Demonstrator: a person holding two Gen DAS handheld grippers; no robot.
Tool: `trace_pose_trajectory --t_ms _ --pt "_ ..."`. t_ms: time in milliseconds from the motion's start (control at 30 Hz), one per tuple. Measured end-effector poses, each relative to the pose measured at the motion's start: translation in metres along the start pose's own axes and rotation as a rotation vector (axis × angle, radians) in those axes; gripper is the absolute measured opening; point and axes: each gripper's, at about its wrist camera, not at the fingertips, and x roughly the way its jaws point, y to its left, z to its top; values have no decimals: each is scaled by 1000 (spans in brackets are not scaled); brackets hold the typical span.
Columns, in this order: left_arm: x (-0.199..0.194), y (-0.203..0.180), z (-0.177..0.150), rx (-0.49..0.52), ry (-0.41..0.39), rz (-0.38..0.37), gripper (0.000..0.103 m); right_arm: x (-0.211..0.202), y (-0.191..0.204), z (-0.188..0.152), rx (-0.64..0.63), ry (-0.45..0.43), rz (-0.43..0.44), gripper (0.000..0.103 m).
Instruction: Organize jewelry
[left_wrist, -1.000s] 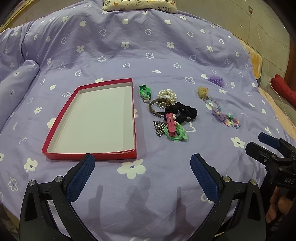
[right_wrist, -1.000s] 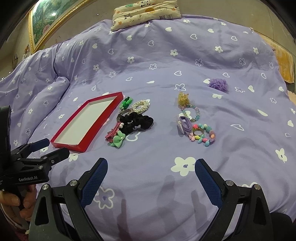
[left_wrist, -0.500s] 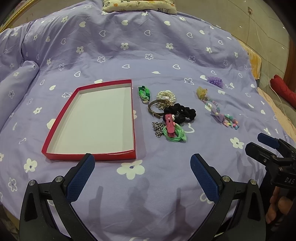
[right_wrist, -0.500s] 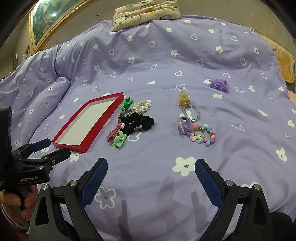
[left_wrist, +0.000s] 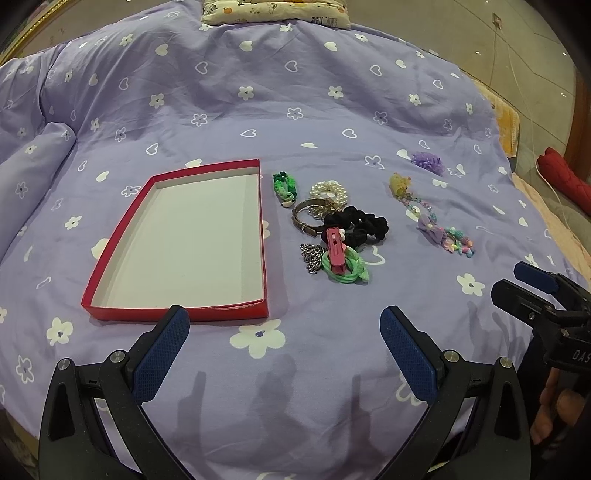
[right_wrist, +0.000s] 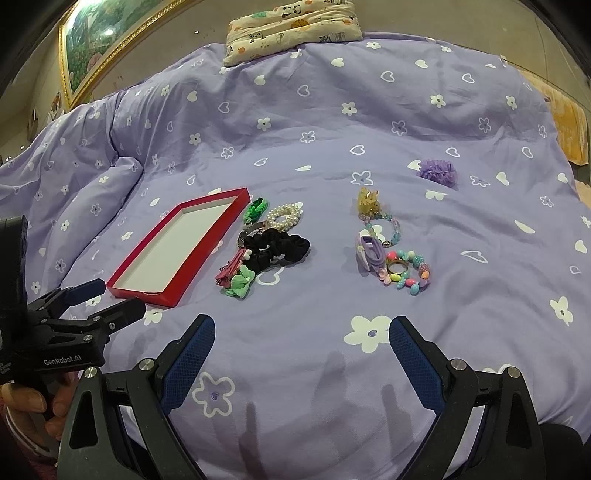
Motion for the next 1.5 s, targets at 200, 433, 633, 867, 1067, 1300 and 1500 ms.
trace_pose_trajectory --t_ms 200,433,633,867,1067,1300,1500 --pt "0 0 -1 -1 0 0 103 1 -1 1 4 2 6 97" --pt "5 0 0 -7 16 -13 103 3 -3 1 13 9 11 97" --pt "19 2 13 -14 32 -54 103 12 -10 4 32 27 36 96" --pt "44 -6 33 2 75 -128 84 25 -26 17 66 39 41 89" --pt "71 -14 45 9 133 -180 82 43 -35 31 66 64 45 73" --pt "101 -17 48 -8 208 -217 72 75 -48 49 66 107 20 61" --pt "117 -17 52 -5 235 -221 60 102 -55 59 53 146 -3 48"
